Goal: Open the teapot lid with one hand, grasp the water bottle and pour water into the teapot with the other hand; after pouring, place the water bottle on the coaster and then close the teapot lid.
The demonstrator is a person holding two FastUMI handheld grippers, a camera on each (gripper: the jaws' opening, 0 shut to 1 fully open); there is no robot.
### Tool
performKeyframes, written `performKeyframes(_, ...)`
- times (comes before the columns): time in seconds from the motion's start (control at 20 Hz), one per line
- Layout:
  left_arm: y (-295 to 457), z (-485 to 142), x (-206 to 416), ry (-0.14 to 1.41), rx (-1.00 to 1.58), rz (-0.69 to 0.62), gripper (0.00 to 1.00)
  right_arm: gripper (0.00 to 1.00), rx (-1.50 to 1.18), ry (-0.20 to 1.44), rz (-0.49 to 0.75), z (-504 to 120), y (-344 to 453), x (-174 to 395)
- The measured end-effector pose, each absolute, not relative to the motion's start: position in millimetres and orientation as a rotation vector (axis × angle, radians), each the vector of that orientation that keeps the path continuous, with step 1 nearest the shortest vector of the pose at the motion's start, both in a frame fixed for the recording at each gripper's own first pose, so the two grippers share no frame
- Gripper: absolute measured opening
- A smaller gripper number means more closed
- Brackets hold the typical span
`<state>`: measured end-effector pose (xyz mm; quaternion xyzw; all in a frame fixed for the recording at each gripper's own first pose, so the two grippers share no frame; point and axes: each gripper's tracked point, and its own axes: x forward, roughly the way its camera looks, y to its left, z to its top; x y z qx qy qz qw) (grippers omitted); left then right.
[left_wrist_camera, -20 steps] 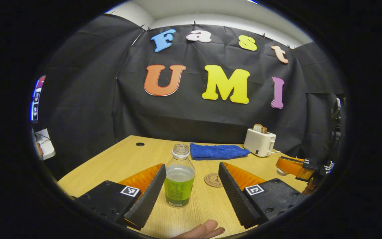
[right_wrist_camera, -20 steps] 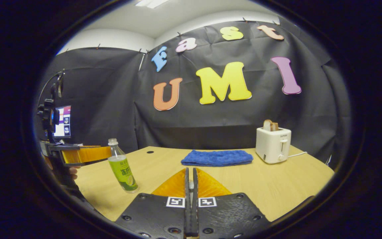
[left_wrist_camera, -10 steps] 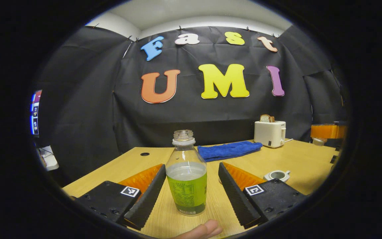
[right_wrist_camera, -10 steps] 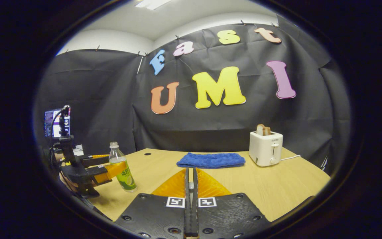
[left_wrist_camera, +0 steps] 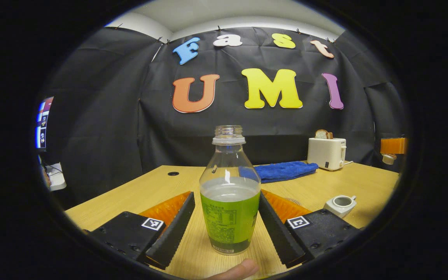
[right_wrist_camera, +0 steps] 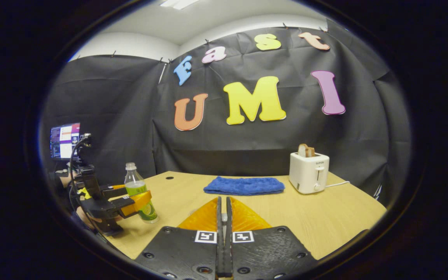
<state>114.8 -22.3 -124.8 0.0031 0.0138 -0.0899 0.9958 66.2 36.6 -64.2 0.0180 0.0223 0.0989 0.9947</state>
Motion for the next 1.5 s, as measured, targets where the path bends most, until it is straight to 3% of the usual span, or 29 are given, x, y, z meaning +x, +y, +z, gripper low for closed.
performKeyframes(0.1, -27.9, -125.5, 114.8, 0.033, 0.006, -0.198, 0.94, 0.00, 0.028, 0.047, 0.197, -64.9, 37.0, 66.3)
performKeyframes(0.15, -27.3, -124.6, 111.9, 0.033, 0.009, -0.198, 0.81, 0.00, 0.025, 0.049, 0.197, -65.1, 36.9, 66.1)
performKeyframes(0.35, -27.0, -122.8, 105.9, 0.050, 0.049, -0.187, 0.77, 0.00, 0.022, 0.043, 0.206, -62.7, 38.3, 64.0)
performKeyframes(0.7, -28.9, -98.8, 80.9, 0.043, 0.298, -0.089, 0.76, 0.00, 0.003, 0.047, 0.181, -60.5, 26.1, 63.8)
performKeyframes(1.0, -56.1, -119.3, 69.6, 0.128, 0.605, -0.138, 0.75, 0.00, -0.019, 0.012, 0.184, -50.1, 15.8, 59.0)
performKeyframes(1.5, -84.3, -153.4, 64.9, 0.231, 0.984, -0.177, 0.75, 0.00, 0.013, 0.011, 0.065, -39.8, -22.9, 61.7)
